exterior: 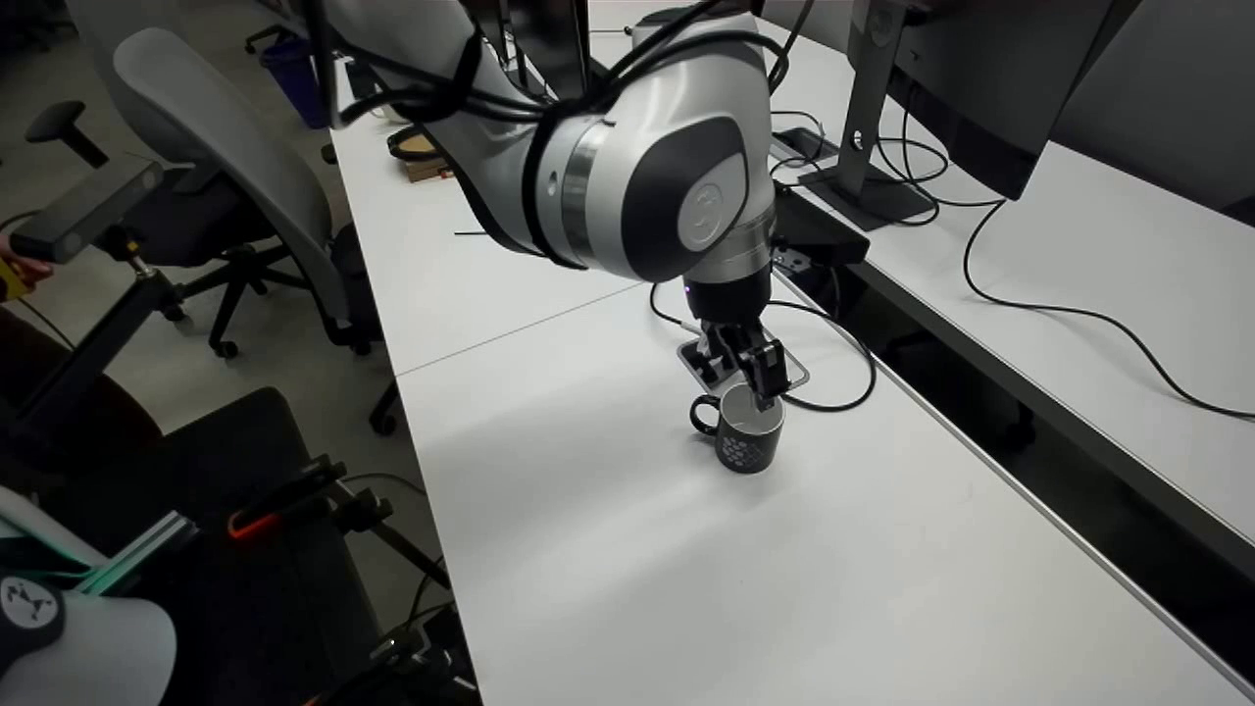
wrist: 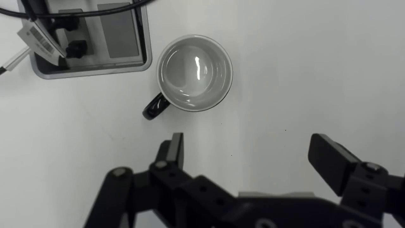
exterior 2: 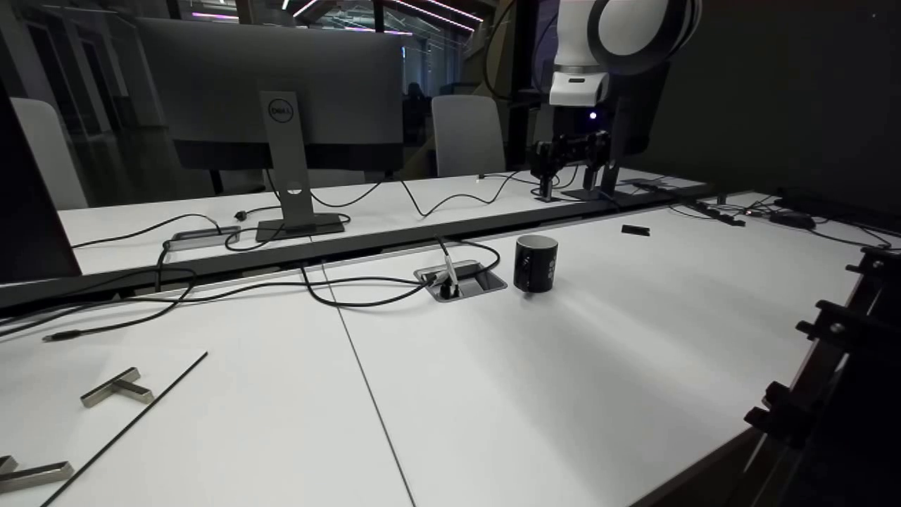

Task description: Move the cup to the left side

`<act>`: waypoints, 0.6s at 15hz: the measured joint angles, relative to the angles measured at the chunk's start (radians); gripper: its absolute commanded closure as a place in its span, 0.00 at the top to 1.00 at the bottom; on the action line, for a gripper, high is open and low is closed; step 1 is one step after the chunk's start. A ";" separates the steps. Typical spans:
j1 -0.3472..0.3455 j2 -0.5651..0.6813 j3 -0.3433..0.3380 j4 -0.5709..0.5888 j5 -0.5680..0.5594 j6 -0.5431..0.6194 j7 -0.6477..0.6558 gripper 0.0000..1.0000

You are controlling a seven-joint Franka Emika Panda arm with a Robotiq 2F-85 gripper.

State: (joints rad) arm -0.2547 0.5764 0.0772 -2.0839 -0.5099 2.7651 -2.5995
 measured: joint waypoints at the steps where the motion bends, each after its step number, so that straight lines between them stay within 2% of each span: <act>1: -0.001 0.000 0.002 0.000 0.000 0.000 0.000 1.00; 6: -0.009 0.001 0.023 0.021 -0.058 0.003 0.000 1.00; 9: -0.059 0.010 0.081 0.039 -0.125 0.026 0.000 1.00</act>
State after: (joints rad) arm -0.3134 0.5866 0.1577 -2.0447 -0.6347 2.7908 -2.5995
